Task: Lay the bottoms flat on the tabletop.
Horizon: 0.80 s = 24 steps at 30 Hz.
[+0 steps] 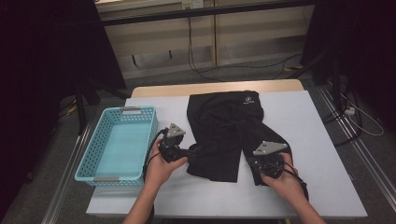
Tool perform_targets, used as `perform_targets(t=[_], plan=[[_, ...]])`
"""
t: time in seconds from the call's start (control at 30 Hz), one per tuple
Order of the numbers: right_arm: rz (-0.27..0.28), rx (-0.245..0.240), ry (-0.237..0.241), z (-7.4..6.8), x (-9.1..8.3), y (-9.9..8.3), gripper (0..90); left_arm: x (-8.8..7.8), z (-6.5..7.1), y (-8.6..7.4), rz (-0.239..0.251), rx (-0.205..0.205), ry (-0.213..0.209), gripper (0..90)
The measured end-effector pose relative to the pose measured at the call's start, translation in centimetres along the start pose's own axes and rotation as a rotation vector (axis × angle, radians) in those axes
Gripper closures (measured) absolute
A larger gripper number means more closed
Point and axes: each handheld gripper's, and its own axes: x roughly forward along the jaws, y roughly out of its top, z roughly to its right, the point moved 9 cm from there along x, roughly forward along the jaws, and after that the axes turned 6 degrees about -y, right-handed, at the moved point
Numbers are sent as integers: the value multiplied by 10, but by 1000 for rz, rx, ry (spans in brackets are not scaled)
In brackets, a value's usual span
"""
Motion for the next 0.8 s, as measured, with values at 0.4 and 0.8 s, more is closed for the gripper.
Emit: perform_targets(t=[0.4, 0.8], plan=[[34, 13, 78, -29, -4, 10, 611, 0, 0, 1, -2, -2, -3, 152], [6, 142, -236, 75, -30, -23, 531, 2, 1, 1, -3, -1, 1, 142]])
